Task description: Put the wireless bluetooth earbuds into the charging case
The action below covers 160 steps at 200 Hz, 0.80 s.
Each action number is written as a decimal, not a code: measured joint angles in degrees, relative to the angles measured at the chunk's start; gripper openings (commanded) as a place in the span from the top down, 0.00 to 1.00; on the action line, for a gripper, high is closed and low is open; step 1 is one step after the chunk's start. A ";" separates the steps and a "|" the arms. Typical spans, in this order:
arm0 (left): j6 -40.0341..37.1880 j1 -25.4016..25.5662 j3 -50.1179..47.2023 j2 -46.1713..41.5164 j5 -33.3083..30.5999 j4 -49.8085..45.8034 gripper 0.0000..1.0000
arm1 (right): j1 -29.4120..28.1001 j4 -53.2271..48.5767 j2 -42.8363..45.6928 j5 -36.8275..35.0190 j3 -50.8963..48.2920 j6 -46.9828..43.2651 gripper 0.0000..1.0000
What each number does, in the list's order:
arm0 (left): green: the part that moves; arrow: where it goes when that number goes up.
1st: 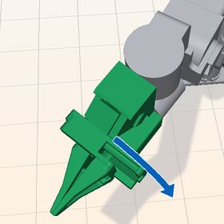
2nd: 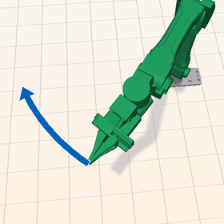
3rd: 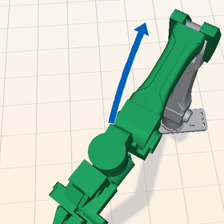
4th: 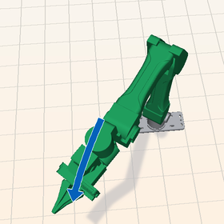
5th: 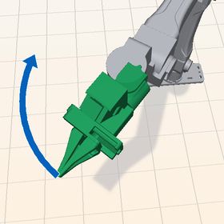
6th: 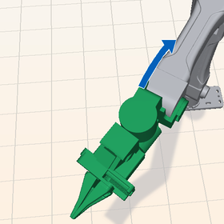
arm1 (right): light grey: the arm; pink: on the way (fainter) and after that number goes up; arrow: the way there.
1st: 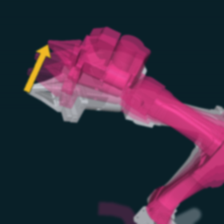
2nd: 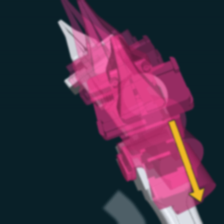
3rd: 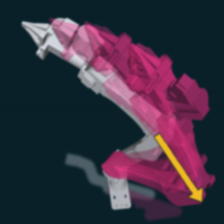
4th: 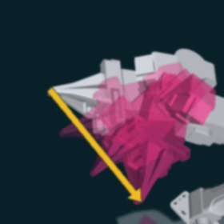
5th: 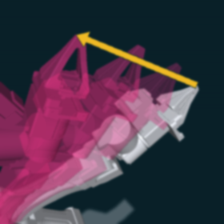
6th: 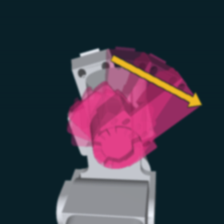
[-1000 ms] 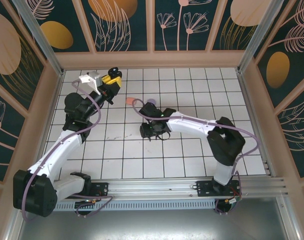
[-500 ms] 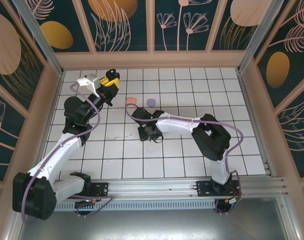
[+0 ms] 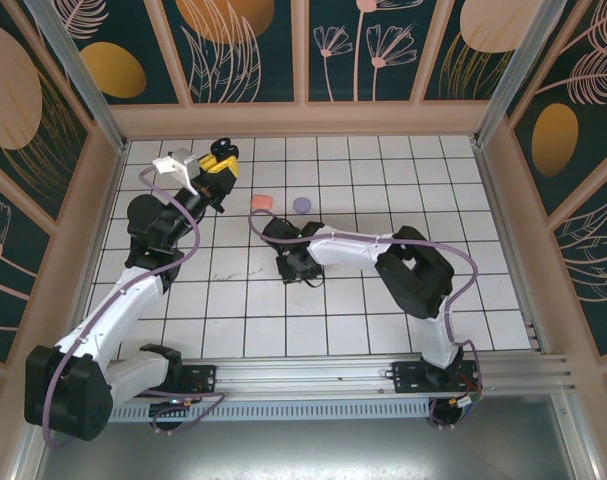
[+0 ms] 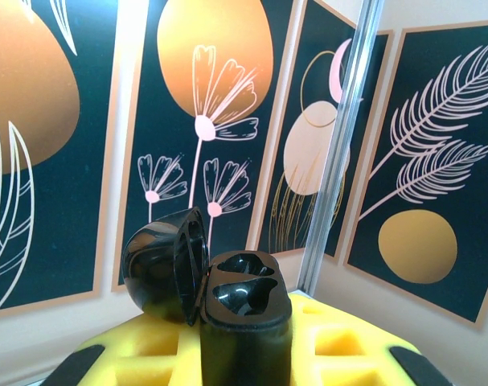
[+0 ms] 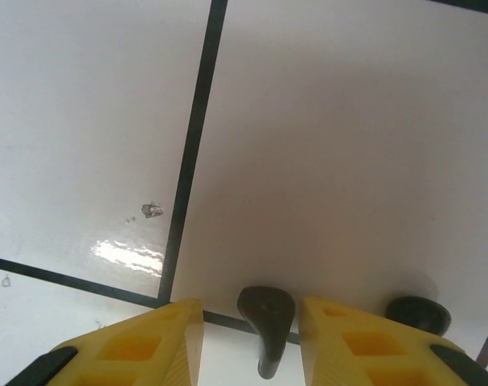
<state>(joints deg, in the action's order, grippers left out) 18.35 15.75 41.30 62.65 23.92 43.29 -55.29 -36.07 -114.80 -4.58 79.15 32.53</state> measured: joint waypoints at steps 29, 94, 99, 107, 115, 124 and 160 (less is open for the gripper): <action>0.00 0.00 -0.04 -0.04 0.00 0.04 1.00 | 0.00 -0.20 -0.50 -0.35 0.24 0.00 0.66; 0.02 0.00 -0.07 -0.04 0.00 0.20 1.00 | 0.00 -0.24 -0.74 -0.96 0.42 0.02 0.70; 0.02 0.00 -0.07 -0.04 0.00 0.20 1.00 | 0.04 -0.26 -0.79 -1.03 0.48 0.02 0.70; 0.02 0.00 -0.09 -0.04 0.02 0.20 1.00 | 0.11 -0.37 -0.87 -1.07 0.55 0.02 0.70; 0.02 0.00 -0.11 -0.04 0.02 0.20 1.00 | 0.11 -0.42 -0.87 -1.07 0.61 0.02 0.70; 0.02 0.00 -0.17 -0.04 0.02 0.22 1.00 | 0.11 -0.37 -0.90 -1.14 0.63 0.04 0.70; 0.02 0.00 -0.50 -0.04 0.02 0.22 1.00 | 0.11 -0.90 -1.44 -1.20 1.38 0.70 0.72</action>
<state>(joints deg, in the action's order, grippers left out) 18.37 15.75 40.80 62.61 23.94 43.51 -55.18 -36.97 -116.25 -5.78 80.53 33.23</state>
